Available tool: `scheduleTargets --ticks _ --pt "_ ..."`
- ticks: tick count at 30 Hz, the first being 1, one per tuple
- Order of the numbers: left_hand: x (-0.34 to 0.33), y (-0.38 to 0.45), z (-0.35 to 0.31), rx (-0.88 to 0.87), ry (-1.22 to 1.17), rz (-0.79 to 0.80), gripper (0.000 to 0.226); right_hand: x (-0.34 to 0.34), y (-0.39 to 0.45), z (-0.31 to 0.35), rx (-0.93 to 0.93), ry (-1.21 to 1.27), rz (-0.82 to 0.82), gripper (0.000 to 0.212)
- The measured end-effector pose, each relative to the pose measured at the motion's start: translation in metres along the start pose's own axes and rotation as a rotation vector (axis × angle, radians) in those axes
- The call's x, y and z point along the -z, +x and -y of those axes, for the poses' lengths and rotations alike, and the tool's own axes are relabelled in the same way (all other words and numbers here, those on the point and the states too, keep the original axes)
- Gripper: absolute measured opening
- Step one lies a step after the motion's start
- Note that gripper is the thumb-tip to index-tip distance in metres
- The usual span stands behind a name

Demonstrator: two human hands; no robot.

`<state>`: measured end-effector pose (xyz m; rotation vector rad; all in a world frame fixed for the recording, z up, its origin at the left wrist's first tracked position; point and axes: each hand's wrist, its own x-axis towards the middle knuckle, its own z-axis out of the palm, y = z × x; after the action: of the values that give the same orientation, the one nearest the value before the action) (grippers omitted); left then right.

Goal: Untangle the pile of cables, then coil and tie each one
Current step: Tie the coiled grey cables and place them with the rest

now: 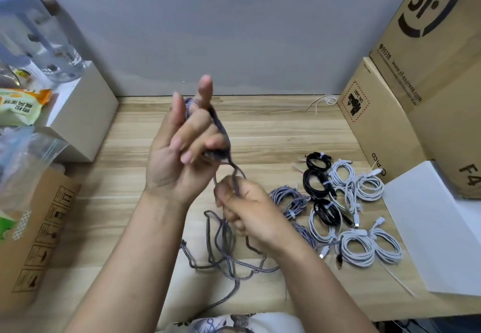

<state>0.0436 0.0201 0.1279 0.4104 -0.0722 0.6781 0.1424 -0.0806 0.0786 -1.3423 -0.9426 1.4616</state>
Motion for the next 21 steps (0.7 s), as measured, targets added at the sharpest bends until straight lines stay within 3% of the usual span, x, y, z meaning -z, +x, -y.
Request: scheduleTargets --ticks 2,5,7,11,14,18,21 --pt "0.006 0.005 -0.005 -0.112 0.076 -0.157 0.032 -0.004 -0.006 -0.005 -0.023 -0.124 0.067 0.031" --pt "0.025 0.007 0.002 -0.273 0.612 -0.512 0.035 -0.006 -0.013 -0.001 -0.017 -0.161 0.113 0.028" --pt "0.032 0.005 0.01 -0.282 0.897 -0.592 0.033 -0.005 -0.015 0.004 0.049 -0.223 0.114 0.024" --pt "0.037 -0.003 0.022 -0.094 1.202 -0.536 0.038 -0.003 -0.022 0.014 0.16 -0.416 0.021 0.021" --pt "0.036 -0.007 0.026 0.003 1.373 -0.488 0.033 0.001 -0.023 0.022 0.277 -0.368 -0.093 0.027" --pt "0.03 -0.013 0.024 0.128 1.307 -0.425 0.028 0.007 -0.018 0.03 0.403 -0.349 -0.22 0.022" --pt "0.028 -0.018 0.02 0.284 1.164 -0.203 0.06 0.01 -0.014 0.036 0.493 -0.306 -0.272 0.014"
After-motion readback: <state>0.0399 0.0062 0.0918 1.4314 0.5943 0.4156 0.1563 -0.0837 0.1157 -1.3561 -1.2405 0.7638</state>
